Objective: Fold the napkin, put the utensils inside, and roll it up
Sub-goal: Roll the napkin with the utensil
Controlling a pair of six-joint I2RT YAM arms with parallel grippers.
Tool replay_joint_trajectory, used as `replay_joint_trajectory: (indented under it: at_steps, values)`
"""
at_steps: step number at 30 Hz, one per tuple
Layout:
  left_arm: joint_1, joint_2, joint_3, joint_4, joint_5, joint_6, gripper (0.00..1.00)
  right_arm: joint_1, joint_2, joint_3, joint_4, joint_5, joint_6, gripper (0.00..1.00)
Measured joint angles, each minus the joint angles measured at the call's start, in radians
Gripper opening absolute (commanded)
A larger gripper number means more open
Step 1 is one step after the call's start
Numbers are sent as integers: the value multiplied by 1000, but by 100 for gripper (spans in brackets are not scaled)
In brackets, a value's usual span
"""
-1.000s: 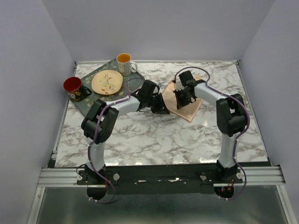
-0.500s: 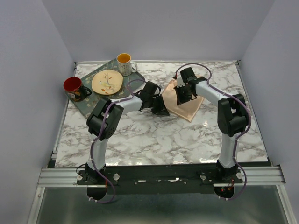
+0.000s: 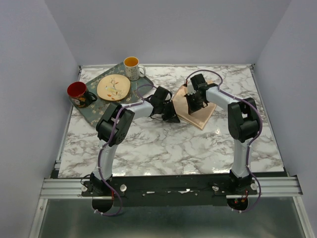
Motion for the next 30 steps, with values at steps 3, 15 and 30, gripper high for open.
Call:
replay_joint_trajectory:
  at_steps: [3, 15, 30]
  values:
    - [0, 21, 23, -7, -8, 0, 10, 0, 2, 0, -1, 2, 0, 1]
    - [0, 33, 29, -13, -14, 2, 11, 0, 1, 76, -38, 4, -1, 1]
    - [0, 48, 60, -32, -17, 10, 11, -1, 21, 18, -16, -58, 8, 1]
